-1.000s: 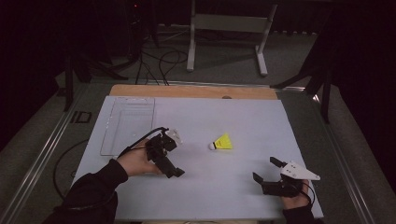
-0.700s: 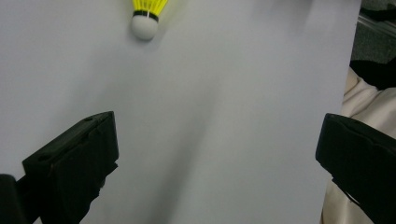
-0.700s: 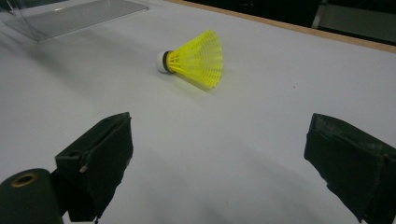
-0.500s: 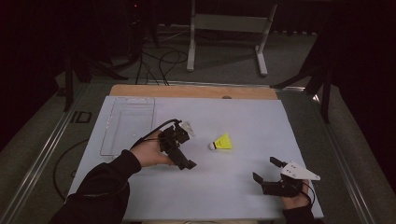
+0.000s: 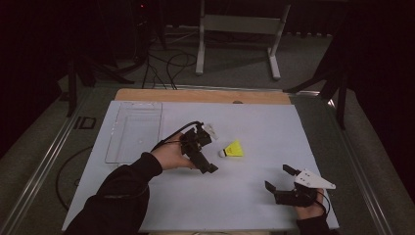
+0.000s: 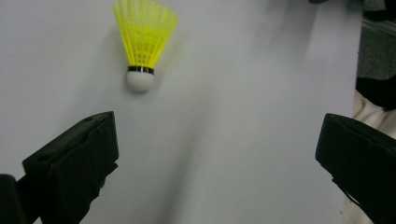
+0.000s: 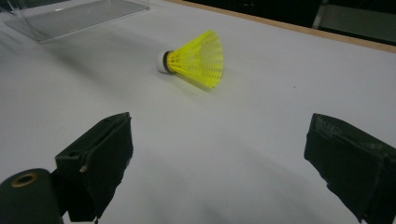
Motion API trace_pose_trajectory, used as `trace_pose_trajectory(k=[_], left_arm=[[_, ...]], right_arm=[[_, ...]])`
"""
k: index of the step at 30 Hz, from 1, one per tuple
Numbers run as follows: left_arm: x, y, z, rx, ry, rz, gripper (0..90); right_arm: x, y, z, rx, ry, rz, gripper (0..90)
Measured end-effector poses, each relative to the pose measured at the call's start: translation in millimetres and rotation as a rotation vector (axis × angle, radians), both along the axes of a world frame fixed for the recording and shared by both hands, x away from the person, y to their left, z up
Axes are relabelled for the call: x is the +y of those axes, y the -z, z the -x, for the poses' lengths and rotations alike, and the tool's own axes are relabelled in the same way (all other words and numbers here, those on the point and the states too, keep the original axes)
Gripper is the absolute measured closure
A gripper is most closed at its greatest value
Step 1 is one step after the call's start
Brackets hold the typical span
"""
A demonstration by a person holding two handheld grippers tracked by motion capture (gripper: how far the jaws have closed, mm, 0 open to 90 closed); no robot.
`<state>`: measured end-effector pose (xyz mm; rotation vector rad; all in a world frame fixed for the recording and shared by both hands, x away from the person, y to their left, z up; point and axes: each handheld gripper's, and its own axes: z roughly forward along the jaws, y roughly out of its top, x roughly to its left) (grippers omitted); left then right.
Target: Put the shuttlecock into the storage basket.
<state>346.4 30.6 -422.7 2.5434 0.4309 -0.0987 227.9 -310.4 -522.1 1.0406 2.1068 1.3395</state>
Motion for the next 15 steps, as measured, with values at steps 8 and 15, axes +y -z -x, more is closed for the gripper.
trace_pose_trajectory(k=[8, 15], left_arm=[[-14.0, 4.7, -7.6, -0.016, 0.017, 0.014, 0.2], [-18.0, 9.7, -24.2, 0.004, 0.003, 0.025, 0.2]], right_arm=[[0.3, -0.1, 0.0, -0.002, -0.004, 0.000, 8.1], [0.2, 0.0, 0.2, 0.000, -0.007, -0.001, 8.1]])
